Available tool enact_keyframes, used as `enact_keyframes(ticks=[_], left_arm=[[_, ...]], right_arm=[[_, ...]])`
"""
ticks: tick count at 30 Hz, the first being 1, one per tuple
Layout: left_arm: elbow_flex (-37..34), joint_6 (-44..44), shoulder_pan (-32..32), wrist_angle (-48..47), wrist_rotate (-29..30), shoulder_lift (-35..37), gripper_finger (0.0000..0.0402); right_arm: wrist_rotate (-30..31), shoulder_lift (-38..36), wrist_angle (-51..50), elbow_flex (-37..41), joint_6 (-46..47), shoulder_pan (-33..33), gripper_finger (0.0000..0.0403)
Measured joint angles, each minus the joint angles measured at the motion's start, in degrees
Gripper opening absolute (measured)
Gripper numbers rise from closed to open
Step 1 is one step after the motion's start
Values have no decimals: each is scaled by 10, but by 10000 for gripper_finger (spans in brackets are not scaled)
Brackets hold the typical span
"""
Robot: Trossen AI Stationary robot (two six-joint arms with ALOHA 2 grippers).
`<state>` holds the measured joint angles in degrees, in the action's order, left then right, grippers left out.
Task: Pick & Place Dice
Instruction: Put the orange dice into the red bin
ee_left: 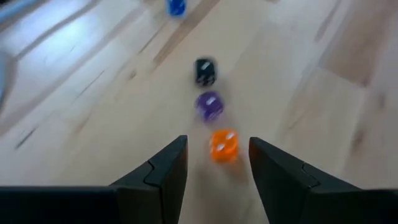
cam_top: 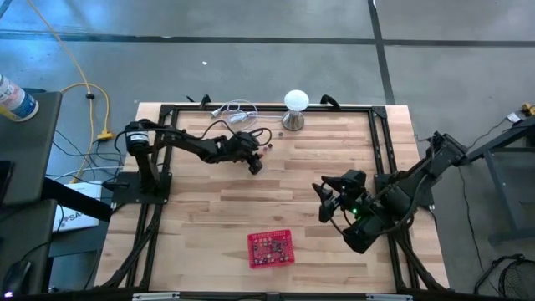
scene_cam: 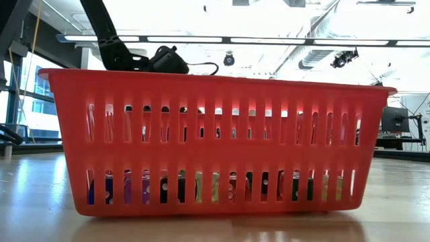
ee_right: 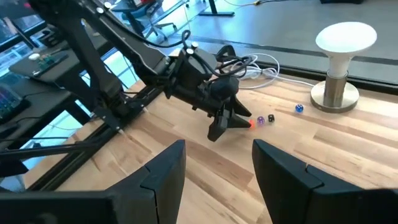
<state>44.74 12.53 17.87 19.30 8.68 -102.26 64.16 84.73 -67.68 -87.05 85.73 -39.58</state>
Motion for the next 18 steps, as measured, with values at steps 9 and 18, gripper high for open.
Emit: enact_keyframes(ticks=[9, 18], left_arm=[[0, -27, 8, 32, -46, 0, 165], [1, -29, 8, 41, -52, -30, 165]], right_arm=[[2, 0, 3, 0, -5, 28, 177], [2, 0, 11, 0, -42, 49, 177]])
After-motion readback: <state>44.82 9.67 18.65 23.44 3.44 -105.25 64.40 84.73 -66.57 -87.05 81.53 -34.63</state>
